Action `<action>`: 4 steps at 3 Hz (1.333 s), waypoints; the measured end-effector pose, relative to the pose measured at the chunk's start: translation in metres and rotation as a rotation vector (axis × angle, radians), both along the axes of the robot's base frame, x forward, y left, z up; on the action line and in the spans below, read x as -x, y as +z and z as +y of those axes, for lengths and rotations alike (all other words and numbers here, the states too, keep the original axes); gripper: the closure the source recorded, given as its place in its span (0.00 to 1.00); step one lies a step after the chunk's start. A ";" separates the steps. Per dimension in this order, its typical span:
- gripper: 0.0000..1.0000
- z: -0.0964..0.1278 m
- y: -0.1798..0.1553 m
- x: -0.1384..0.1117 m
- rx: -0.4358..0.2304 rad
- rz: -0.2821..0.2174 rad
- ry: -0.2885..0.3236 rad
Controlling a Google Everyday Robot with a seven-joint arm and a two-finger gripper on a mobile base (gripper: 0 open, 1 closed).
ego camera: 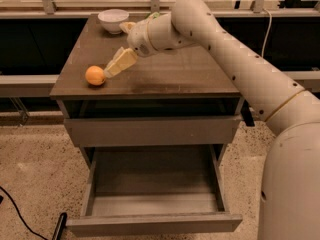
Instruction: Place orange into middle drawer
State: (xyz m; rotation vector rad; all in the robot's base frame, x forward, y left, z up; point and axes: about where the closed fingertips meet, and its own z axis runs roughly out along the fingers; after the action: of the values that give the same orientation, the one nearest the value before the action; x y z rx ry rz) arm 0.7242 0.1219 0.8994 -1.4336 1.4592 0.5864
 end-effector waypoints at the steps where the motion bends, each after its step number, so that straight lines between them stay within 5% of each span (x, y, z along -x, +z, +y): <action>1: 0.00 0.025 -0.016 0.002 -0.009 0.011 0.033; 2: 0.00 0.075 -0.051 0.010 -0.026 0.075 0.108; 3: 0.00 0.075 -0.051 0.010 -0.026 0.075 0.108; 4: 0.18 0.078 -0.052 0.011 -0.026 0.077 0.113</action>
Offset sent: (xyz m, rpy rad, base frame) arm -0.0092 0.0782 -0.0654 0.0033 0.1062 0.1016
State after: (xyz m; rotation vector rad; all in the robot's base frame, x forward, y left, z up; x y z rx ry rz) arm 0.7133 0.2000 0.8471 -1.4944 1.4318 0.7361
